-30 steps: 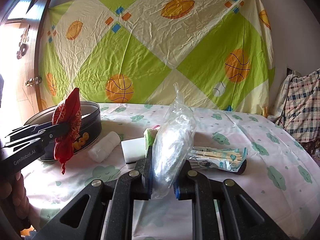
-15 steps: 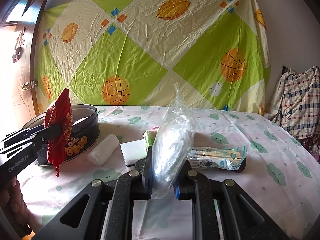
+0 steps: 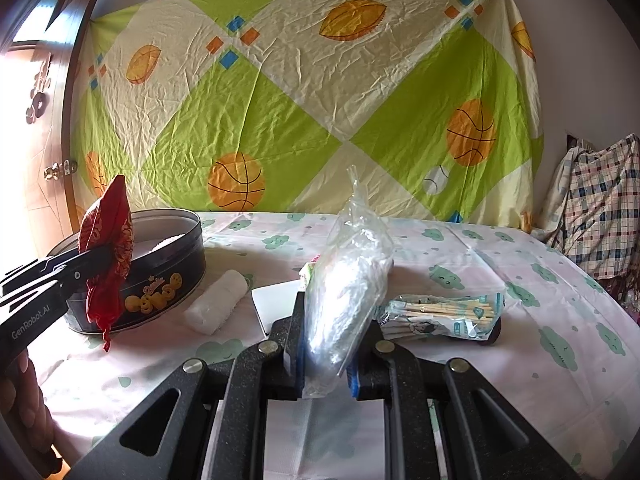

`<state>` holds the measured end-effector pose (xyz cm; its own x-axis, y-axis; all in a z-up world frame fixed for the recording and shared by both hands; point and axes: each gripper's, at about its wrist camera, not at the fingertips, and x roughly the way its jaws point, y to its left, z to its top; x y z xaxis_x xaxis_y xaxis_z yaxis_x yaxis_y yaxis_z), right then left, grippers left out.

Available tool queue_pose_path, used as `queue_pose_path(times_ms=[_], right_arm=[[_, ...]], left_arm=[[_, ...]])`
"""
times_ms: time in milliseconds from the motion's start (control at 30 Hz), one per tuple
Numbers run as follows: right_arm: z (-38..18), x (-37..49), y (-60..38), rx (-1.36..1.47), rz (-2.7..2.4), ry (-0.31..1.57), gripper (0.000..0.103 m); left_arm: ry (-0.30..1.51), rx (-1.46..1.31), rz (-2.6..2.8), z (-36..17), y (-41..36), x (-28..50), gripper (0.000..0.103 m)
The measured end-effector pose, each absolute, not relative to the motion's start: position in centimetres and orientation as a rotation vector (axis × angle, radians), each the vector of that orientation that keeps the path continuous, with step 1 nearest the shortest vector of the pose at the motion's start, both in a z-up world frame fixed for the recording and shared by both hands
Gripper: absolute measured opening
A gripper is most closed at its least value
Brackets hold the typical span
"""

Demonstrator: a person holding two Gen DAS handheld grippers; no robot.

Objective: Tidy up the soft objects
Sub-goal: 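Lift the red pouch with the left gripper while the right gripper lifts the plastic bag, then carry the red pouch over the tin with the left gripper while the right gripper holds the bag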

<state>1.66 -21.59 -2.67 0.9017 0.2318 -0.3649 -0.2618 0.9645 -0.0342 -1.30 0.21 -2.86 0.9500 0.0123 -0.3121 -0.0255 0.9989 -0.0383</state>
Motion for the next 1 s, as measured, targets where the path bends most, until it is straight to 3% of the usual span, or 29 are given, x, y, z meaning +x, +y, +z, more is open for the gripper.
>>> queue_pose_path(times_ms=[1000], right_arm=[[-2.7,0.7,-18.8,-0.097,0.296,0.332,0.017]], left_arm=[[0.291,-0.065,0.054,-2.9,2.1,-2.2,0.019]])
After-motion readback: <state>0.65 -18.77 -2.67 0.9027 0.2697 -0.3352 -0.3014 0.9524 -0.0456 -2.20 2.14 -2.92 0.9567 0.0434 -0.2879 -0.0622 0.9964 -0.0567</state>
